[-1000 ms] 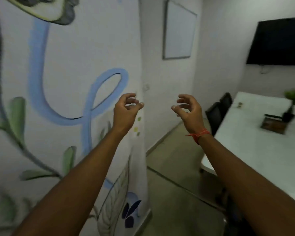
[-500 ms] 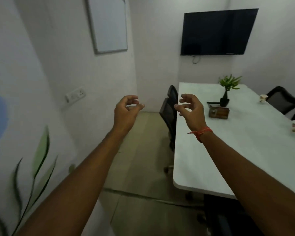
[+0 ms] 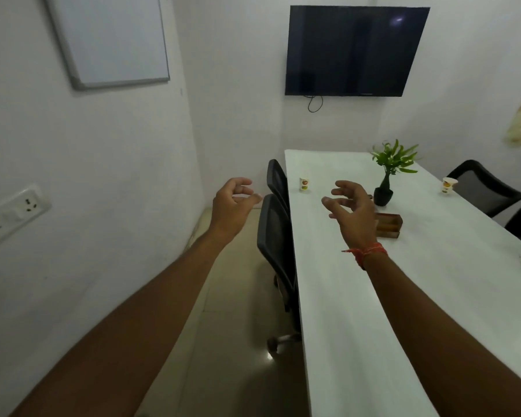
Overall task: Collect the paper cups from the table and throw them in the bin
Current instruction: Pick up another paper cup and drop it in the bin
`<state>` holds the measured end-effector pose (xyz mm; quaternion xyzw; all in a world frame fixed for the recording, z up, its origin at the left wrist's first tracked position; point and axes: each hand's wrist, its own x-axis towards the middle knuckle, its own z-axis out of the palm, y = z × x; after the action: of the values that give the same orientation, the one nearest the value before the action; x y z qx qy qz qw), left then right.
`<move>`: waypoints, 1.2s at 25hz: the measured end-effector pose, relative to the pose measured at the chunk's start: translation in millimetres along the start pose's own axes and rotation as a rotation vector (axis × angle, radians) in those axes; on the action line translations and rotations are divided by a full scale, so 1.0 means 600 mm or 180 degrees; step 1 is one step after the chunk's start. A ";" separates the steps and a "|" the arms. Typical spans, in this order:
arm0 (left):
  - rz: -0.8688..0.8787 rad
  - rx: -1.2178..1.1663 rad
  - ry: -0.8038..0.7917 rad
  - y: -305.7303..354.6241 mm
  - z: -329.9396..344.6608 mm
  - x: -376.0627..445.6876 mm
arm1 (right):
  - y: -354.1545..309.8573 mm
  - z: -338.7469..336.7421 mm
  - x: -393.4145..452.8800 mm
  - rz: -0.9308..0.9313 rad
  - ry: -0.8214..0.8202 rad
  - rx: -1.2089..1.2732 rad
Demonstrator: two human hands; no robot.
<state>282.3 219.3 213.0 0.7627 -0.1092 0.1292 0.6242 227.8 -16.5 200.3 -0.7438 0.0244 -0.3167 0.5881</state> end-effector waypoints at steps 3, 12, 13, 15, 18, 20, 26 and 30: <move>-0.0102 0.0064 -0.0055 -0.069 0.008 0.151 | 0.071 0.089 0.139 0.0142 0.0018 0.0006; -0.0420 -0.0202 -0.0253 -0.318 0.051 0.542 | 0.299 0.332 0.422 0.0372 -0.0004 -0.0387; -0.0474 -0.0180 -0.0302 -0.335 0.061 0.573 | 0.316 0.345 0.449 0.0439 -0.0005 -0.0405; -0.0547 -0.0113 -0.0460 -0.363 0.088 0.640 | 0.351 0.364 0.502 0.0540 0.0081 -0.0420; -0.0588 -0.0117 -0.0607 -0.402 0.152 0.754 | 0.427 0.379 0.597 0.0662 0.0201 -0.0441; -0.0618 -0.0090 -0.0679 -0.437 0.201 0.816 | 0.490 0.387 0.664 0.0775 0.0180 -0.0478; -0.0848 0.0062 -0.0790 -0.586 0.362 0.968 | 0.750 0.408 0.875 0.1430 -0.0271 -0.1695; -0.0838 0.0027 -0.0917 -0.658 0.445 1.027 | 0.918 0.422 0.984 0.1854 -0.0790 -0.2349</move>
<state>1008.9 32.2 3.6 0.7837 -0.0962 -0.0636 0.6104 1011.0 -209.1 -56.1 -0.8971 0.2719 -0.0181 0.3477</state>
